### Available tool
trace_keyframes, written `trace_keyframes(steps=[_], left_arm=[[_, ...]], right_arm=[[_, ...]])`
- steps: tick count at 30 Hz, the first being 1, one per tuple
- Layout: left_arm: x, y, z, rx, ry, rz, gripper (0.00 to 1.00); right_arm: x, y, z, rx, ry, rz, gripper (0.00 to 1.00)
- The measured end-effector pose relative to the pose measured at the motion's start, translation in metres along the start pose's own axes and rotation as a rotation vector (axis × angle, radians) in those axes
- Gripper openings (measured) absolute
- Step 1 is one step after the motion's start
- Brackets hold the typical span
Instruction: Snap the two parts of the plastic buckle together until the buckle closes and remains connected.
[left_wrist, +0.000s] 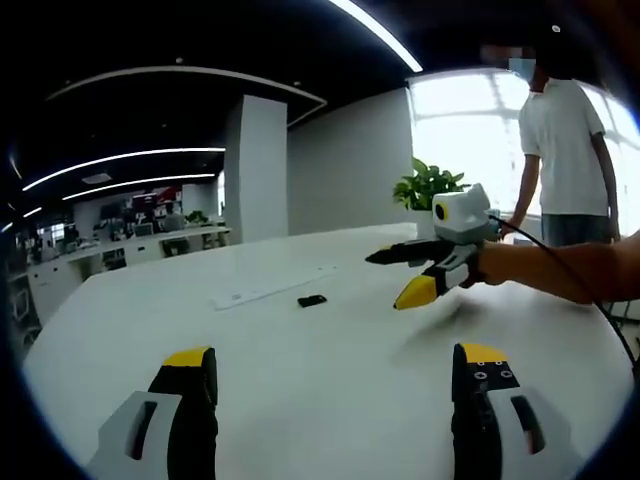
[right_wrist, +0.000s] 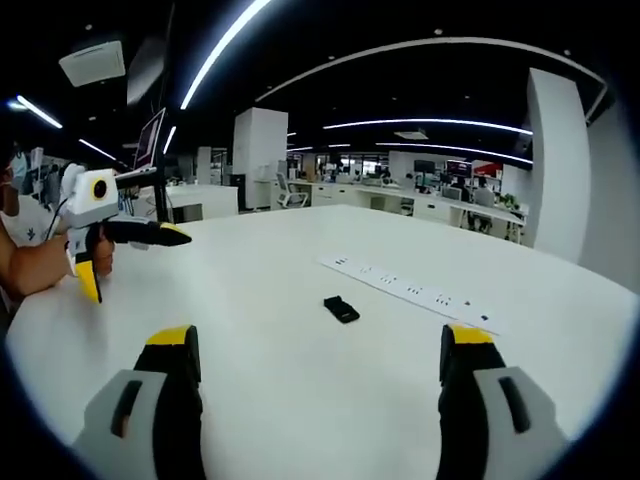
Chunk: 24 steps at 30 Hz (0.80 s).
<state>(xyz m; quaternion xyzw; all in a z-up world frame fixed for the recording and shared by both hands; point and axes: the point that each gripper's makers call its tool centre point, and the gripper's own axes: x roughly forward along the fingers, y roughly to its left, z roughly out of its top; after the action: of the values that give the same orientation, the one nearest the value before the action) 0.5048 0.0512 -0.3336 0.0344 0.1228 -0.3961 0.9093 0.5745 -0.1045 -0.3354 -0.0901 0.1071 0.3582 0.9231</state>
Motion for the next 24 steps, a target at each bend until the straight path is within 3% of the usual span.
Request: trace_keyframes(steps=[24], left_arm=[[-0.006, 0.007, -0.005, -0.013, 0.003, 0.031, 0.99]], right_arm=[[-0.047, 0.022, -0.001, 0.007, -0.02, -0.066, 0.98]])
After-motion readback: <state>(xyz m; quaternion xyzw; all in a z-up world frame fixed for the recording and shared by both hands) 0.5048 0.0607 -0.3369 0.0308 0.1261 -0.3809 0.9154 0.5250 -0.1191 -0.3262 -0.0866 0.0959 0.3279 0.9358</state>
